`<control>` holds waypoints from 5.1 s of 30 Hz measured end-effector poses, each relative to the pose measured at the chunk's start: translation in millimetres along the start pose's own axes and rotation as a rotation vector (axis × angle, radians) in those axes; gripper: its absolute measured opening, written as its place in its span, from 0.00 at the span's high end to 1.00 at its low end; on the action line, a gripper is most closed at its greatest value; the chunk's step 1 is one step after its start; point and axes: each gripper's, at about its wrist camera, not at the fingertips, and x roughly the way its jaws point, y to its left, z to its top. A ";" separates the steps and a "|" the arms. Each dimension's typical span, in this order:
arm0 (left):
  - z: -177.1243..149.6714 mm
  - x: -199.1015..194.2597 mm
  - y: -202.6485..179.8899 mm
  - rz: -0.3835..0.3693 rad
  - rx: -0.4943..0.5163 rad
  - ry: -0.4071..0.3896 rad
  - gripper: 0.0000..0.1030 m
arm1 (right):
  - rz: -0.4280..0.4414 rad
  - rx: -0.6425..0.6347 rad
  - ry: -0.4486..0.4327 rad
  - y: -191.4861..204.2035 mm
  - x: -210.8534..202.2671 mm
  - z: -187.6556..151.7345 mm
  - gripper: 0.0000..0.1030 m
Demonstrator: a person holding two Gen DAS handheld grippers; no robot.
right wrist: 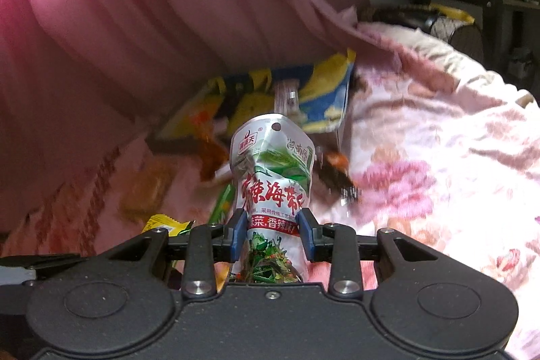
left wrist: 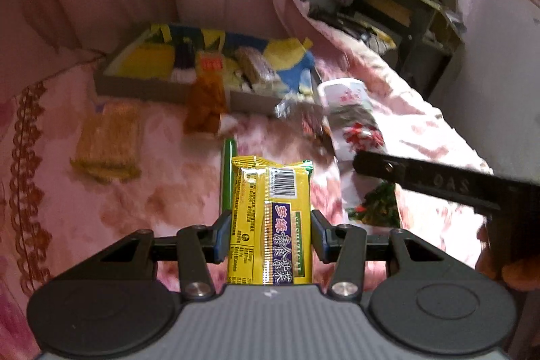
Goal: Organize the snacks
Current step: 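Carry both packs into the grey box and open the left tool, then open the right tool to drop the seaweed pouch and lift both tools, then grasp the green stick snack with left tool while right tool grasps the gold jerky pouch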
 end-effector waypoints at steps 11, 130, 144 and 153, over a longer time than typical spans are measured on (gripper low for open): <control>107.0 17.5 3.9 0.056 0.023 -0.153 0.50 | -0.009 -0.027 -0.212 -8.4 37.8 64.2 0.66; 4.3 -70.6 52.2 0.346 0.012 -0.309 0.00 | -0.160 -0.151 -0.312 13.7 -65.4 -10.3 0.01; -5.5 -40.6 57.4 0.330 -0.011 -0.065 0.00 | -0.137 -0.100 0.006 18.1 -14.8 -28.6 0.01; -3.9 -21.0 61.4 0.325 -0.017 0.043 0.00 | -0.125 -0.098 0.158 22.2 15.6 -41.3 0.01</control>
